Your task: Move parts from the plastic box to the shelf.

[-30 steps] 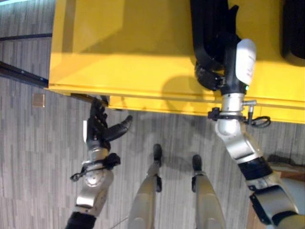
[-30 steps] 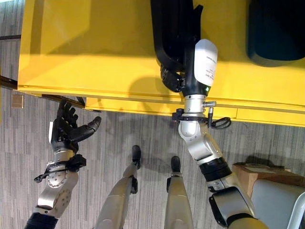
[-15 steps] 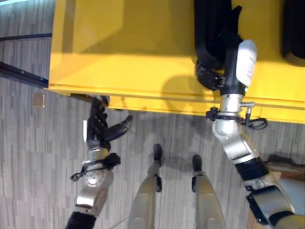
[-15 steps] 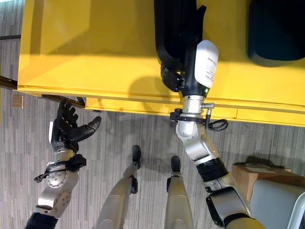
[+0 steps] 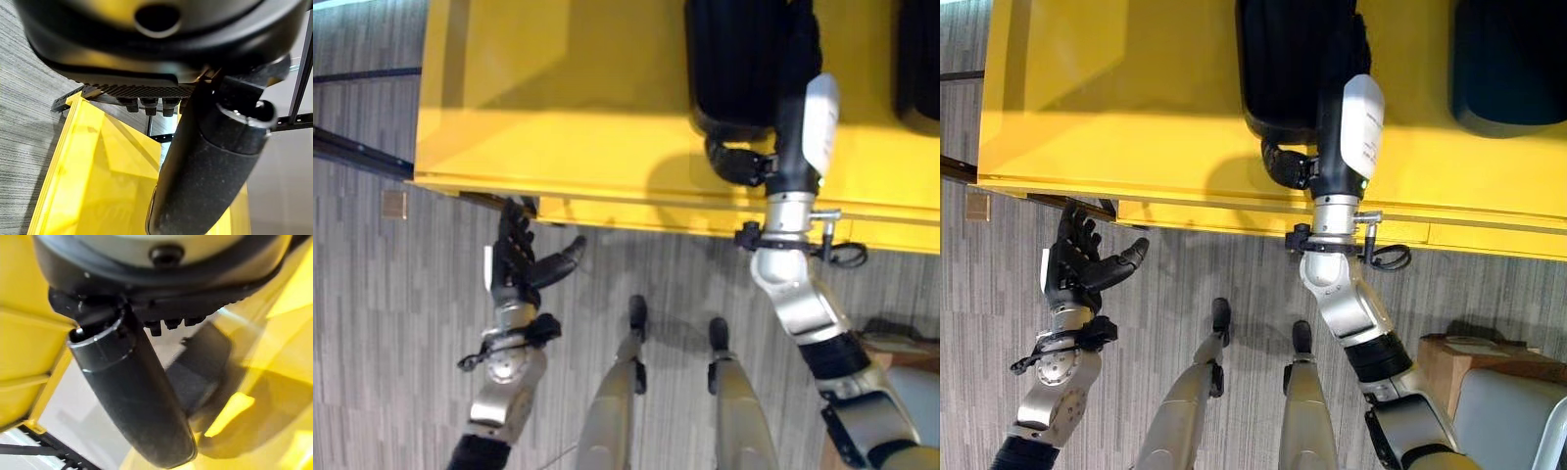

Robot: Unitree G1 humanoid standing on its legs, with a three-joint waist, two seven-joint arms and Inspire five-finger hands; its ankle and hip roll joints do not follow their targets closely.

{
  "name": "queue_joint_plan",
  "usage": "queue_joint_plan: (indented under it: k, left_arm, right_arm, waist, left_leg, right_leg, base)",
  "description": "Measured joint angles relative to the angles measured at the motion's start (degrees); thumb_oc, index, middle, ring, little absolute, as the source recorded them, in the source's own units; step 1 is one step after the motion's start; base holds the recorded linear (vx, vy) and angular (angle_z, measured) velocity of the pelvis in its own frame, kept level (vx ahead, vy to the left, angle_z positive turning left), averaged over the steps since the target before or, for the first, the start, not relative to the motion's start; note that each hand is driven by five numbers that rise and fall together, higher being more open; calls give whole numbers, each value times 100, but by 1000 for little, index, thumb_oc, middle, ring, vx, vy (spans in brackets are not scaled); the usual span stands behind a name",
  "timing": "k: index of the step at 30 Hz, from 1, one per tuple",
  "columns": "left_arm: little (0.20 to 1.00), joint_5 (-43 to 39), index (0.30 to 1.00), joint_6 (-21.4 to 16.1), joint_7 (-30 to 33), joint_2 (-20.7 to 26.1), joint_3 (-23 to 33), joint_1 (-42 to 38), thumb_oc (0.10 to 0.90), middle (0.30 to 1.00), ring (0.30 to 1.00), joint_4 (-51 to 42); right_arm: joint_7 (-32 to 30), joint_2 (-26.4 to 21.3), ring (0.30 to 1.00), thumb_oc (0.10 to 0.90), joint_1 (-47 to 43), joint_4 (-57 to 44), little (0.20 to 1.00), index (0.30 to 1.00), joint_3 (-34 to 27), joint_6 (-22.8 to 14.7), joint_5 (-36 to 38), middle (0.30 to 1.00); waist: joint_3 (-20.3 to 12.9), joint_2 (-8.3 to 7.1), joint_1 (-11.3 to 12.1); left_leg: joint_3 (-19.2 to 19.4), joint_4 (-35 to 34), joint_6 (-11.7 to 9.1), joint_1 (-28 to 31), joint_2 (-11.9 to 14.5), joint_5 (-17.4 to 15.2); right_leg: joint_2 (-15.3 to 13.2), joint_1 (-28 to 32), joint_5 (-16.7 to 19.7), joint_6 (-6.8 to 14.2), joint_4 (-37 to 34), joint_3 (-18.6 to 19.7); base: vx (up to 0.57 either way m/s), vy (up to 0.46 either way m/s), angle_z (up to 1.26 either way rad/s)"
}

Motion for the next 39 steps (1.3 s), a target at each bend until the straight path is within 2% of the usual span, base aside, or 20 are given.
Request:
queue_joint_plan:
  k: [2,6,10,21,25,28,30,31,32,33,34,36,37,38,39]
  left_arm:
    - [1000,-2,1000,0,-3,-1,-5,10,900,1000,1000,-13]
    - [1000,-6,1000,0,-3,-3,-11,34,900,1000,1000,-62]
    - [1000,-12,1000,1,-4,-3,-11,75,900,1000,1000,-81]
    - [1000,-14,1000,1,0,3,-8,171,900,1000,1000,-196]
    - [1000,-14,1000,20,19,4,-12,246,900,1000,1000,-238]
    - [1000,-4,1000,46,-2,17,-5,323,900,1000,1000,-432]
    - [1000,0,1000,50,-10,12,29,392,900,1000,1000,-550]
    - [1000,2,1000,56,7,-6,130,554,900,1000,1000,-587]
    - [1000,2,1000,56,13,-14,163,595,900,1000,1000,-594]
    - [1000,47,1000,79,10,-22,229,651,900,1000,1000,-615]
    - [1000,50,1000,105,9,-18,269,711,900,1000,1000,-619]
    - [1000,57,1000,171,-30,11,469,926,900,1000,1000,-603]
    - [1000,59,1000,170,-43,17,462,952,900,1000,1000,-585]
    - [1000,60,1000,170,-119,21,479,970,900,1000,1000,-515]
    - [1000,60,1000,171,-199,23,468,996,900,1000,1000,-460]
  right_arm:
    - [36,37,1000,900,32,-423,1000,1000,126,-44,137,1000]
    - [92,225,1000,900,17,-1013,1000,1000,336,-467,352,1000]
    - [195,221,1000,900,10,-1091,1000,1000,516,-691,564,1000]
    - [163,106,1000,900,20,-1652,1000,1000,340,-845,680,1000]
    - [44,-62,1000,900,236,-1998,1000,1000,105,-937,647,1000]
    - [69,-680,1000,900,731,-2013,1000,1000,-113,-930,299,1000]
    - [165,-1217,1000,900,1439,-2085,1000,1000,-495,-903,-186,1000]
    - [189,-1318,1000,900,1878,-2097,1000,1000,-748,-821,-417,1000]
    - [189,-1319,1000,900,1947,-2101,1000,1000,-798,-810,-439,1000]
    - [301,-1486,1000,900,2468,-2285,1000,1000,-1140,-806,-611,1000]
    - [380,-1651,1000,900,2808,-2337,1000,1000,-1266,-806,-691,1000]
    - [722,-1837,1000,900,3475,-2303,1000,1000,-1436,-852,-876,1000]
    - [748,-1770,1000,900,3569,-2244,1000,1000,-1466,-915,-888,1000]
    - [786,-1795,1000,900,3685,-1900,1000,1000,-1513,-1067,-1009,1000]
    - [894,-1785,1000,900,3821,-1671,1000,1000,-1461,-1029,-1044,1000]
  waist:
    - [0,1,8]
    - [0,0,19]
    - [0,0,20]
    - [0,-1,-64]
    - [-2,-5,-170]
    - [-8,-20,-152]
    - [-10,-59,-193]
    - [-27,-131,-339]
    - [-35,-147,-369]
    - [-21,-209,-438]
    - [-44,-294,-455]
    - [-158,-617,-478]
    - [-218,-685,-571]
    - [-290,-756,-566]
    - [-364,-811,-550]
  left_leg:
    - [7,-3,-2,2,-3,-2]
    - [-2,-2,-2,11,-2,-2]
    - [-2,-6,-2,42,-3,-3]
    - [44,-54,-4,117,3,-6]
    - [128,-65,-4,216,29,-7]
    - [129,-72,-5,230,97,-9]
    - [139,-75,6,258,107,-22]
    - [156,-81,21,309,115,-39]
    - [168,-81,24,312,121,-43]
    - [188,-89,30,367,130,-49]
    - [203,-94,36,443,140,-55]
    - [286,-207,33,709,209,-118]
    - [287,-214,29,719,212,-202]
    - [301,-227,41,754,194,-212]
    - [297,-249,48,816,170,-214]
  right_leg:
    - [-4,5,1,1,-13,3]
    - [-3,33,3,-1,-43,-10]
    - [-4,76,10,-2,-73,-13]
    - [-6,166,38,0,-175,1]
    - [23,225,56,-1,-183,81]
    - [89,287,147,-16,-302,76]
    - [96,352,200,-14,-388,80]
    - [101,453,268,-2,-535,90]
    - [105,467,287,3,-569,97]
    - [108,566,361,17,-694,110]
    - [112,692,409,15,-813,110]
    - [142,1082,608,-3,-1296,134]
    - [141,1154,702,16,-1447,147]
    - [121,1229,732,30,-1526,153]
    - [104,1304,736,31,-1566,158]
  base:
    - [0,0,0]
    - [0,0,0]
    - [0,0,0]
    - [0,0,0]
    - [0,-20,-8]
    - [-7,-16,-7]
    - [-11,-6,-6]
    - [-8,0,-8]
    - [3,6,-11]
    - [12,8,-9]
    - [12,8,-18]
    - [17,18,-21]
    - [18,20,-7]
    - [3,22,3]
    - [12,28,4]
